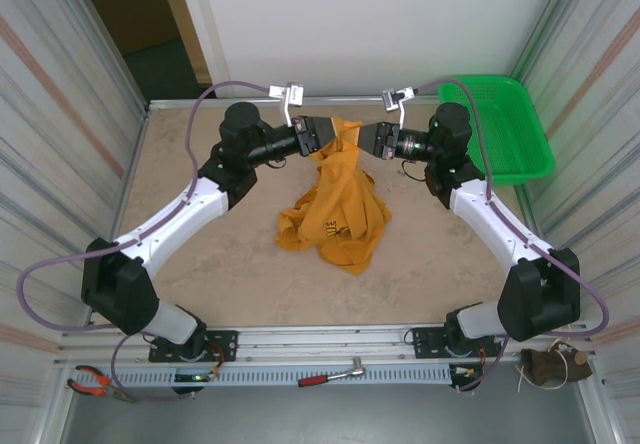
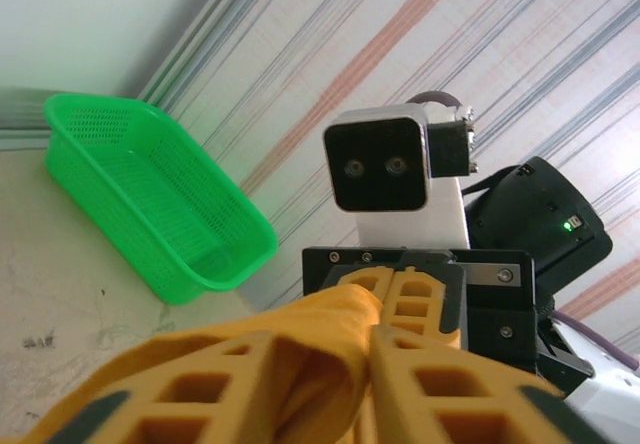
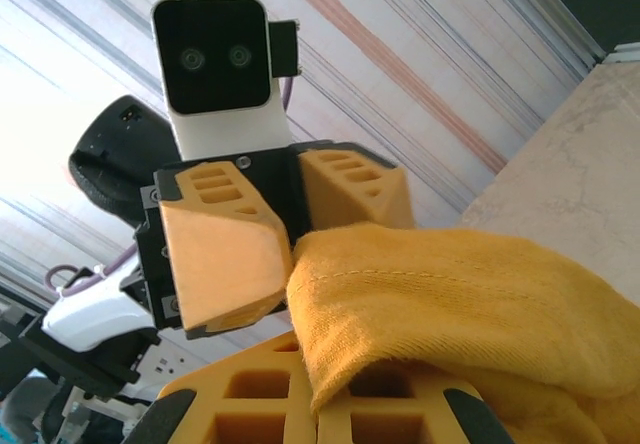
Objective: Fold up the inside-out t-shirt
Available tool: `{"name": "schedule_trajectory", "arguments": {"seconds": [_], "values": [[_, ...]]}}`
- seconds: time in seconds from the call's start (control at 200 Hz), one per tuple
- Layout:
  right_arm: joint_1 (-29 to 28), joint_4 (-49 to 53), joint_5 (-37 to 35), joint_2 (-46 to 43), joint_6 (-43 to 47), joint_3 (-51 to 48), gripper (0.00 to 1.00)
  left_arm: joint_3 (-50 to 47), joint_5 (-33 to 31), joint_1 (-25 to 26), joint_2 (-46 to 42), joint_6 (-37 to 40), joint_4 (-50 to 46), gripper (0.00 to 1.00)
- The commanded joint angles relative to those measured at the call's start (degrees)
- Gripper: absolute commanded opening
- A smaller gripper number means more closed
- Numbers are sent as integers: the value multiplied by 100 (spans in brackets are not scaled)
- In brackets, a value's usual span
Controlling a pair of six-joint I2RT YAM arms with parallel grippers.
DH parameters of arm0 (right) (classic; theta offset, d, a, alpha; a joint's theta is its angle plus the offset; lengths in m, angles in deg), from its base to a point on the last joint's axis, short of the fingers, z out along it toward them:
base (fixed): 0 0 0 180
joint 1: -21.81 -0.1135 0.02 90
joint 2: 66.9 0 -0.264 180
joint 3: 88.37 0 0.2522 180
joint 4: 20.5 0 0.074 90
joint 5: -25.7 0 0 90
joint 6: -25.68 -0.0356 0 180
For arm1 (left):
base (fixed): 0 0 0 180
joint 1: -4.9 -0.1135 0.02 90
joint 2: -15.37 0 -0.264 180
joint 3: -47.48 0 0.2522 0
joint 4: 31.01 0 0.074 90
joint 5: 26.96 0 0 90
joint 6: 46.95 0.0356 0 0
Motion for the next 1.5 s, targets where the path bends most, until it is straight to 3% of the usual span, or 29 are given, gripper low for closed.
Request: {"name": "schedule_trajectory", "arguments": {"seconds": [0.0,0.055,0.095,0.14,0.215,0.266,0.331,0.506,0.636,0.676,0.772,0.907,0.967,1.137,1.202,1.247,1.272,1.343,1.378,1.438,1.498], "values": [[24,-50,-44,-6,140,-14,0,325,367,82,70,-83,324,19],[27,-20,-52,4,140,1,0,347,452,91,124,-201,451,11],[27,-8,-71,16,144,13,0,355,459,91,151,-285,530,0],[47,68,-107,15,155,1,1,371,393,82,154,-337,559,0],[100,305,-214,-108,272,-108,53,476,203,82,143,-412,399,0],[66,900,-461,-302,738,-214,68,628,81,82,143,-436,166,0],[-92,1791,-971,-584,1506,-364,76,889,-15,82,168,-467,-188,0],[-543,2123,-1850,-727,2033,-891,79,1479,50,100,263,-630,-801,0],[-549,2279,-2308,-472,2185,-914,61,1697,87,100,209,-859,-977,0],[-463,2366,-2382,-419,2209,-879,60,1759,96,100,179,-910,-996,0],[-297,2705,-2235,-529,2353,-680,71,1923,81,108,143,-843,-1283,0],[-500,3869,-2503,-1011,3076,39,81,2015,118,113,197,-850,-1317,0],[-645,4194,-2800,-1086,3294,362,92,2081,172,131,268,-899,-1279,0],[-763,4267,-2971,-386,3349,1228,94,2575,273,323,564,-845,-1360,0],[-833,4200,-2986,-14,3341,1488,91,2866,266,363,655,-777,-1515,0],[-848,4128,-2945,215,3331,1641,80,3050,233,357,700,-733,-1636,0],[-841,4127,-2904,331,3330,1779,66,3154,203,353,718,-687,-1746,0],[-719,4338,-2912,577,3312,2305,16,3346,233,237,680,-498,-2013,0],[-614,4414,-2903,644,3254,2583,0,3295,159,124,570,-386,-2155,13],[-429,4504,-2869,675,3081,3046,0,2908,-136,-106,216,-139,-2307,42],[-270,4567,-2851,676,2926,3461,0,2193,-545,-315,-271,124,-2451,56]]}}
